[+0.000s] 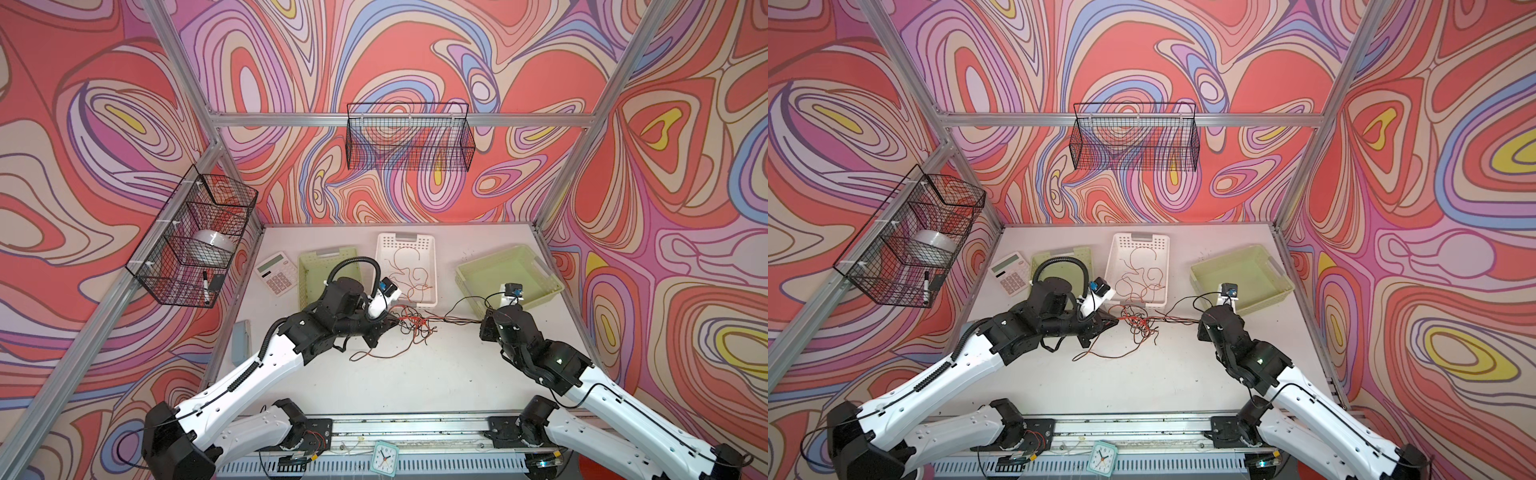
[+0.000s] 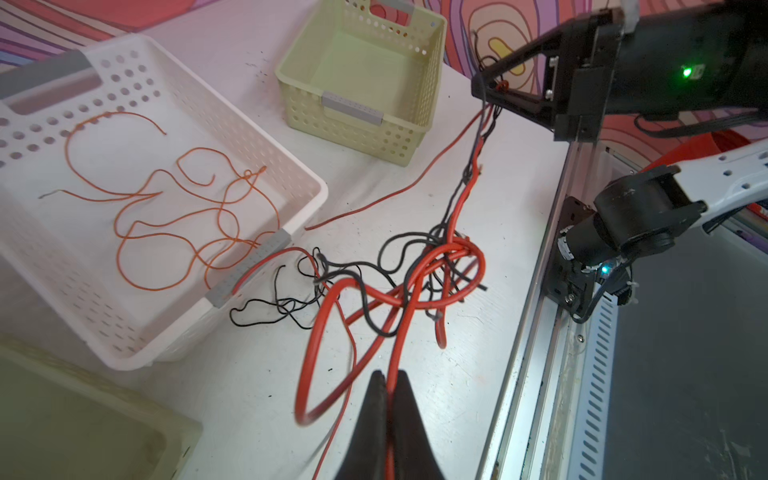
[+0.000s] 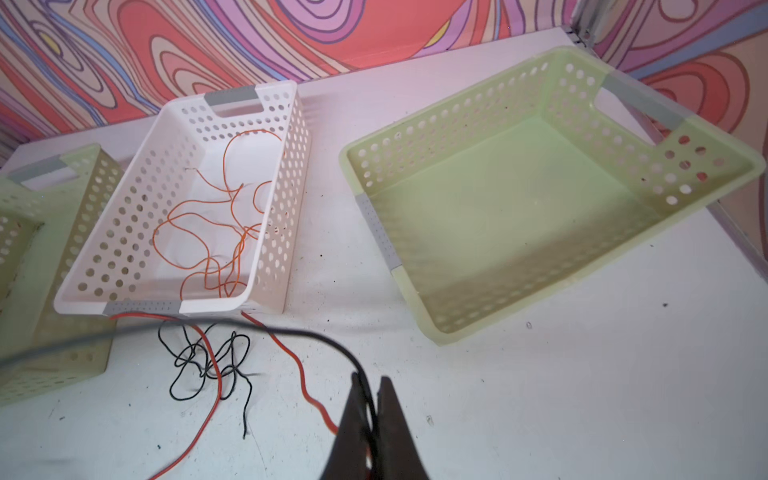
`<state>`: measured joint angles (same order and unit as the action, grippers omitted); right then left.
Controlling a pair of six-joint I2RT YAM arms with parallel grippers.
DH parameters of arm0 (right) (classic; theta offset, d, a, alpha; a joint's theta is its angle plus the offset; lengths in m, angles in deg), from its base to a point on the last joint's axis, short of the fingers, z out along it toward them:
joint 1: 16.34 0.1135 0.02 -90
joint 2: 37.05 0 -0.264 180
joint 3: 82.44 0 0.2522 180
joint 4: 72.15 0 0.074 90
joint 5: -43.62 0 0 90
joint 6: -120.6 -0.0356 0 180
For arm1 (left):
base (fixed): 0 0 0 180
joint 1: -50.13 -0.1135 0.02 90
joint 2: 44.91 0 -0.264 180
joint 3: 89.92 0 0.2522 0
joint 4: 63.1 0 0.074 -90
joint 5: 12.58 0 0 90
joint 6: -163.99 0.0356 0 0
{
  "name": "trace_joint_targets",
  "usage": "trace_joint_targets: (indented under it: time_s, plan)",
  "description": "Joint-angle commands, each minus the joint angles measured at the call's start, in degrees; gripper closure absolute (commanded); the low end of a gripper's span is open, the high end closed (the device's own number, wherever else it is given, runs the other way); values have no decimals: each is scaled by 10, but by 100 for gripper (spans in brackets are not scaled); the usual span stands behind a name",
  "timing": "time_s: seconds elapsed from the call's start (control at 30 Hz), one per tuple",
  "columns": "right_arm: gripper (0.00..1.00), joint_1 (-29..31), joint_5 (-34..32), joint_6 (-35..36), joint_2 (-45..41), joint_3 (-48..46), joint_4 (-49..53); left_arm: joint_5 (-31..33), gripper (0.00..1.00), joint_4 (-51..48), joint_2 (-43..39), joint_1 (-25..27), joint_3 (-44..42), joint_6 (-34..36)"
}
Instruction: Untangle the cables
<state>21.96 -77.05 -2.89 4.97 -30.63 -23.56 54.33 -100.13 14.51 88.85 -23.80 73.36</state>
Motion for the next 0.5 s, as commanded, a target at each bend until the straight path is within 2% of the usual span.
trace_joint_targets:
  time_s: [0.0, 0.17, 0.33, 0.4, 0.47]
  plan:
    - [100, -11, -62, -46, -18, -7, 76, 34, 100, -41, -37, -35, -5, 15]
    - [100, -11, -50, -52, 0, 8, 106, 79, 100, -84, -56, -56, 8, 30]
    - [100, -11, -56, -56, -12, 12, 120, 91, 100, -106, -96, -89, 7, 36]
    - [100, -11, -41, -52, -11, 10, 117, 83, 100, -114, -112, -106, 7, 40]
    - [100, -11, 10, -18, -8, 4, 78, 60, 100, -115, -125, -116, 7, 45]
